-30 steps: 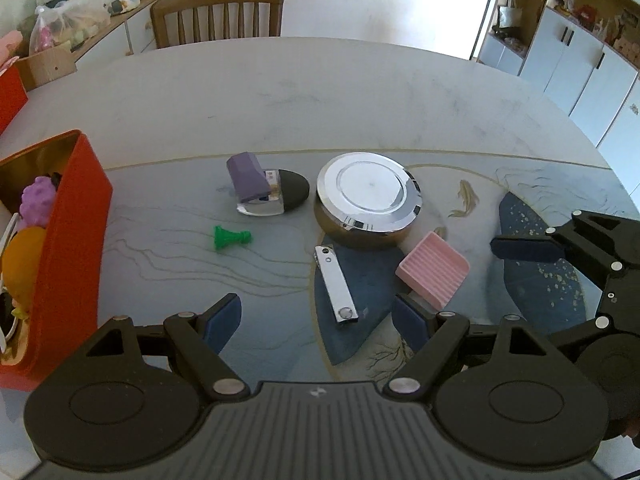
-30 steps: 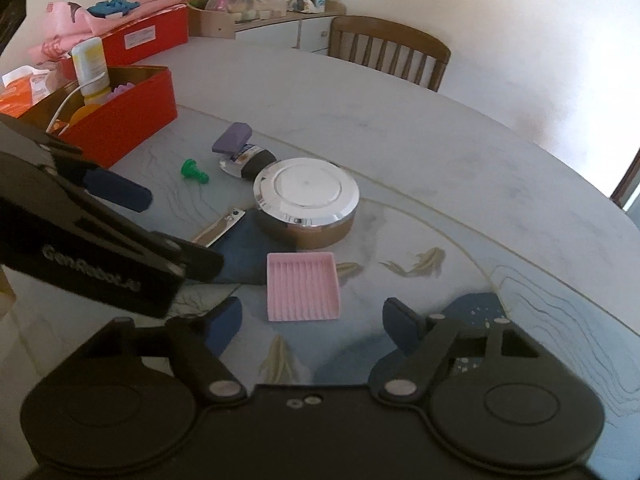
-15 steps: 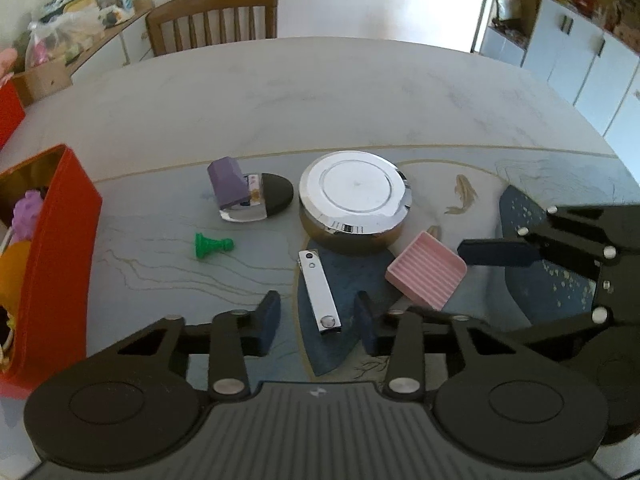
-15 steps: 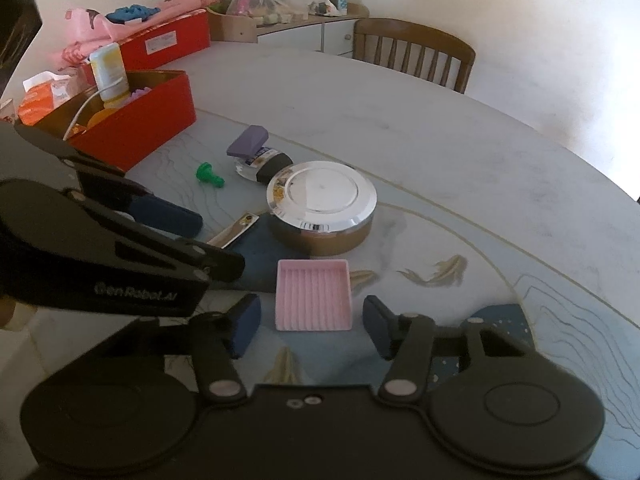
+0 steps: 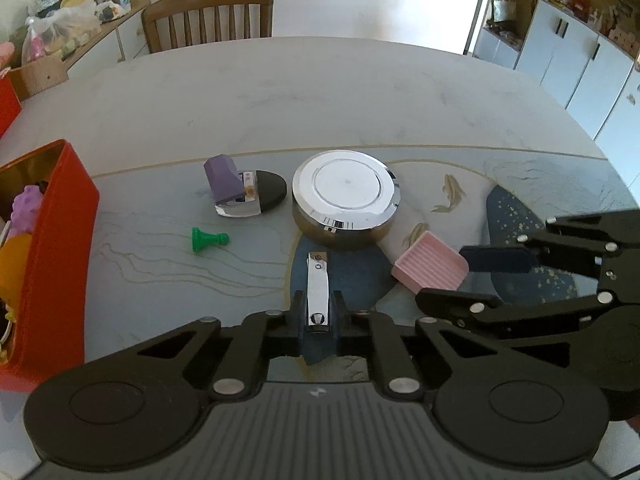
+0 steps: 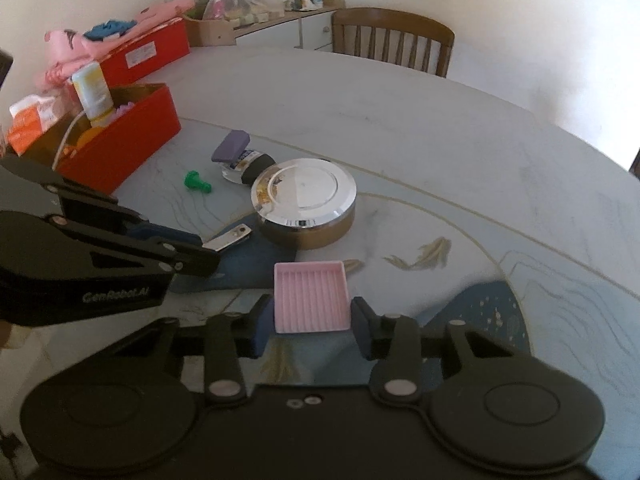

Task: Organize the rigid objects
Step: 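Grasp the nail clipper with the left tool while the right tool grasps the pink square dish, then carry the nail clipper and pink dish into the red tin box and release both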

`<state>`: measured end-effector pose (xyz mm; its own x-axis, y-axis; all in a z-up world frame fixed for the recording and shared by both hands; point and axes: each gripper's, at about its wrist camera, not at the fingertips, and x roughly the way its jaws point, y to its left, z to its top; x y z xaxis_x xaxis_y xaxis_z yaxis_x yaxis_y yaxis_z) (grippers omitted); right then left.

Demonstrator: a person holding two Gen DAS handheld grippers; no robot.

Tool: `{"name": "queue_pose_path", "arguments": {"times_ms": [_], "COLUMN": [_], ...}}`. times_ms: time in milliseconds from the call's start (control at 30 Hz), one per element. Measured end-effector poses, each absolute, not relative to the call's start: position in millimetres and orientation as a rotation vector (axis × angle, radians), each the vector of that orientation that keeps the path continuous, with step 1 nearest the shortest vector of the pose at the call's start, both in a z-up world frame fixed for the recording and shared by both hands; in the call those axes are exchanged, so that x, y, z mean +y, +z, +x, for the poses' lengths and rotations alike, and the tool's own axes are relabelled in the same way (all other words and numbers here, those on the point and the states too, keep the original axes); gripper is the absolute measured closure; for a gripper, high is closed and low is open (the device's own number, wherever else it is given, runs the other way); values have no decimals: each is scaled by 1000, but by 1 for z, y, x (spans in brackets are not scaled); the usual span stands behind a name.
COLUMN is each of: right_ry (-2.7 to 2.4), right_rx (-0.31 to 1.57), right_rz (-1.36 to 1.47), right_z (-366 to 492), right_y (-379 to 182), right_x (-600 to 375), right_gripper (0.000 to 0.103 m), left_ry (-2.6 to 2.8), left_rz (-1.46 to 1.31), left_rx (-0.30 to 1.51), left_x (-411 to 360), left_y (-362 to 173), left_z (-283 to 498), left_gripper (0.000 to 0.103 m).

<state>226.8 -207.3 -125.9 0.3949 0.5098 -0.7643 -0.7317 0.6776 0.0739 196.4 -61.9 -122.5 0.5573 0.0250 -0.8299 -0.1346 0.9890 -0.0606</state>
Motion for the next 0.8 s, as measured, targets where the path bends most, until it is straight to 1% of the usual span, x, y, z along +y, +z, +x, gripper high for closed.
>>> {"name": "queue_pose_path", "arguments": {"times_ms": [567,800], "right_ry": [779,765], "right_rx": [914,901], "right_rz": [-212,-194], "right_z": [190,175], "right_y": [-94,-81], "right_x": [-206,-196], "right_gripper": [63,63], "left_ry": [76,58], "left_rz": [-210,-228], "left_rx": [966,959], "left_x": [-35,-17], "left_y": [-94,-84], "left_z": [168,154], "left_gripper": [92,92]}}
